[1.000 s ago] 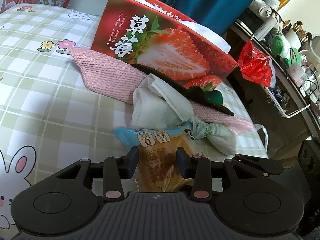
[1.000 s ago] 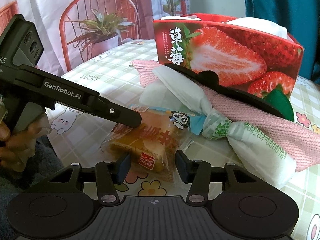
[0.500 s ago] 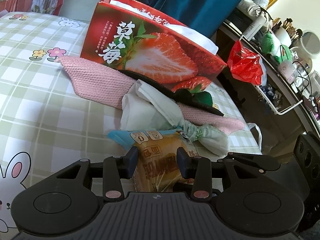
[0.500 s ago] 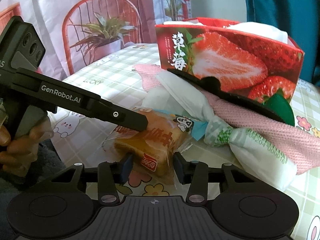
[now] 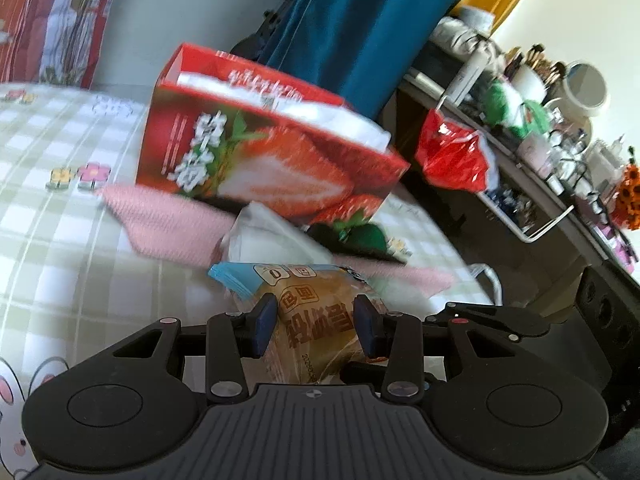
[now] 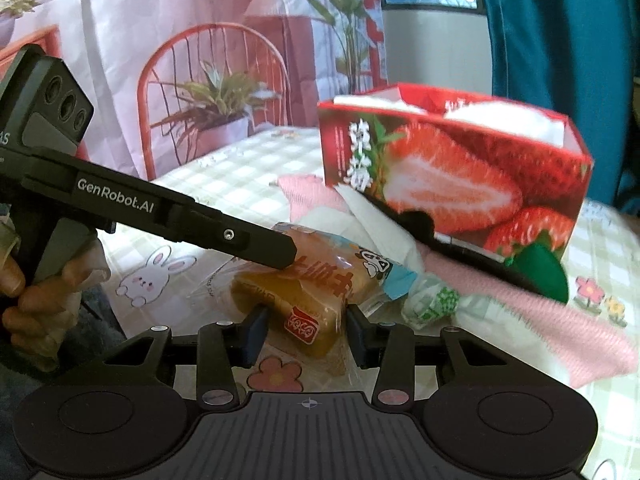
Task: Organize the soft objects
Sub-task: 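Carry the bread snack into the red box and open both tools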
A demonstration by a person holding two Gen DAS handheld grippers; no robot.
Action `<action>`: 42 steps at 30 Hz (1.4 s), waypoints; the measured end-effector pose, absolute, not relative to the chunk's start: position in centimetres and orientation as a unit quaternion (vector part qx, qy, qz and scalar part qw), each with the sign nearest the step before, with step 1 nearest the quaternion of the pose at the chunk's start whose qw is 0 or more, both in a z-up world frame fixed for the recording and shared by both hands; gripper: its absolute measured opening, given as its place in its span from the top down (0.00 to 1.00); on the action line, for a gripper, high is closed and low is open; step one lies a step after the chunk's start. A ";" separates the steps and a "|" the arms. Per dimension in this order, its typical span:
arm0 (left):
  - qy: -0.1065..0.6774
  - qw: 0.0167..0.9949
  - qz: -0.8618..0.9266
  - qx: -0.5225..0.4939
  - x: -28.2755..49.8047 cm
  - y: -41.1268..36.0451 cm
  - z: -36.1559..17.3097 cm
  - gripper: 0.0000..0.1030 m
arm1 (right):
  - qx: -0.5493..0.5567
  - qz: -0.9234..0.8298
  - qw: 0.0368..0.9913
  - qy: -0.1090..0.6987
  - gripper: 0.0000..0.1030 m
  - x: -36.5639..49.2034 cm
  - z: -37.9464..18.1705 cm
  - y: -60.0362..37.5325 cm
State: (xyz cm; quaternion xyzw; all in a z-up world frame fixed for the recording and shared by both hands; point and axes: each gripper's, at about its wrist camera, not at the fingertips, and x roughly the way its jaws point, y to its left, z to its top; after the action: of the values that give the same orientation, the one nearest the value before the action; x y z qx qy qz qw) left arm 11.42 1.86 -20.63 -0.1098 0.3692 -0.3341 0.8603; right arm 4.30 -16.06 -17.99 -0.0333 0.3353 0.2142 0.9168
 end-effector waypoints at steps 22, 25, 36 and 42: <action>0.289 0.888 -0.351 -0.072 21.1 -2.7 -10.6 0.58 | -0.066 0.185 0.952 0.234 0.63 12.7 -9.2 -18.7; 0.286 0.894 -0.336 -0.078 23.7 -3.1 -10.1 0.58 | -0.075 0.179 0.953 0.231 0.63 15.8 -8.7 -18.9; 0.314 0.906 -0.255 -0.122 28.7 -3.4 -12.3 0.58 | -0.087 0.157 0.947 0.265 0.64 25.6 -11.6 -16.8; 0.309 0.910 -0.255 -0.108 28.9 -3.6 -12.2 0.58 | -0.071 0.155 0.945 0.279 0.65 26.5 -13.2 -16.9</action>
State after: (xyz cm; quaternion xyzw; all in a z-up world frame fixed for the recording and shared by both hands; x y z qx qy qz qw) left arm 28.95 -3.61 -12.21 -0.1083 0.3094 -0.2548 0.9098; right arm 26.46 -16.94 -13.21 -0.0705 0.2792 0.1551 0.9450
